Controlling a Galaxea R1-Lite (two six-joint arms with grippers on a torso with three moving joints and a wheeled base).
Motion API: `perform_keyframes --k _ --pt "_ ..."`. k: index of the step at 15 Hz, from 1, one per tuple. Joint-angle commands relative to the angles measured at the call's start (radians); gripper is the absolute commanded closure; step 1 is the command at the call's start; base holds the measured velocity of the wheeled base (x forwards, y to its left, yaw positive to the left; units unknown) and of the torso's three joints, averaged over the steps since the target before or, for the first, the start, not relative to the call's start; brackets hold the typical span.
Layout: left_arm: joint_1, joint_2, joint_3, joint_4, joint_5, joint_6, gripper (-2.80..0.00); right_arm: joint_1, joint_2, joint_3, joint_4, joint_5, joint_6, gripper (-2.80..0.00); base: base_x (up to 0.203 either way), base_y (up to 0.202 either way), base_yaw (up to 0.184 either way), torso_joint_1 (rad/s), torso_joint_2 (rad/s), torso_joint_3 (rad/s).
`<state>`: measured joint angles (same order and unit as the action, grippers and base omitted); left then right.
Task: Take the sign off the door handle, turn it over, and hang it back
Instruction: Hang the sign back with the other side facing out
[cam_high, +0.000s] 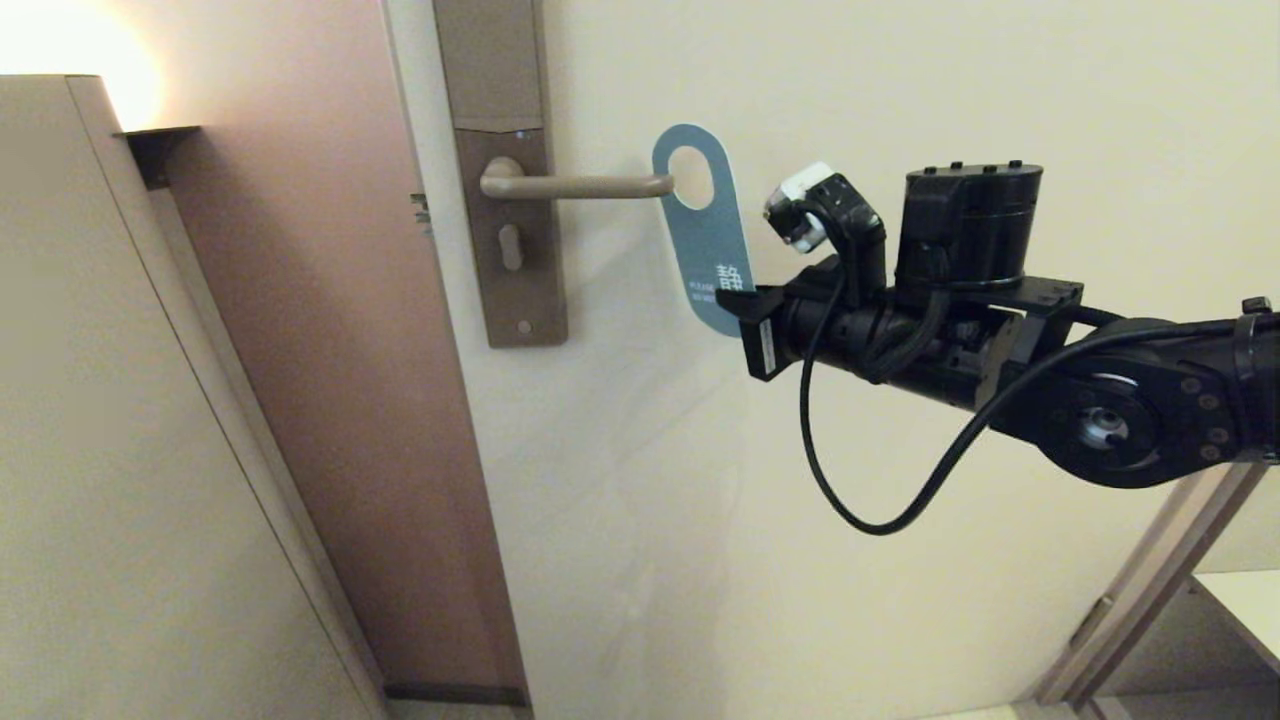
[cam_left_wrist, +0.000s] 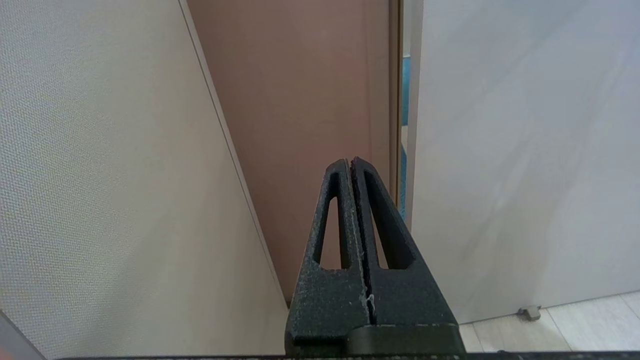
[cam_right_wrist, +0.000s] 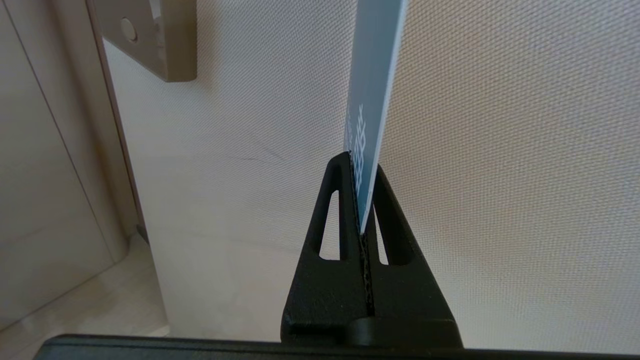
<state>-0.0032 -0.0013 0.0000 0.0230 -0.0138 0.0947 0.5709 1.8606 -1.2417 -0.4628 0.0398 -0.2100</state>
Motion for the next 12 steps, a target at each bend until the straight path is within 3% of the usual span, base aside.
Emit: perform_keyframes --k 1,12 --pt "0.000 0.001 0.000 0.000 0.000 0.000 0.00 0.003 0.003 -0.001 -0.004 0.002 -0.002 0.00 0.000 0.000 0.000 0.000 0.00 0.000" --pt "0.000 0.001 0.000 0.000 0.000 0.000 0.00 0.085 -0.006 -0.001 -0.005 -0.001 -0.003 0.00 0.000 0.000 0.000 0.000 0.00 0.000"
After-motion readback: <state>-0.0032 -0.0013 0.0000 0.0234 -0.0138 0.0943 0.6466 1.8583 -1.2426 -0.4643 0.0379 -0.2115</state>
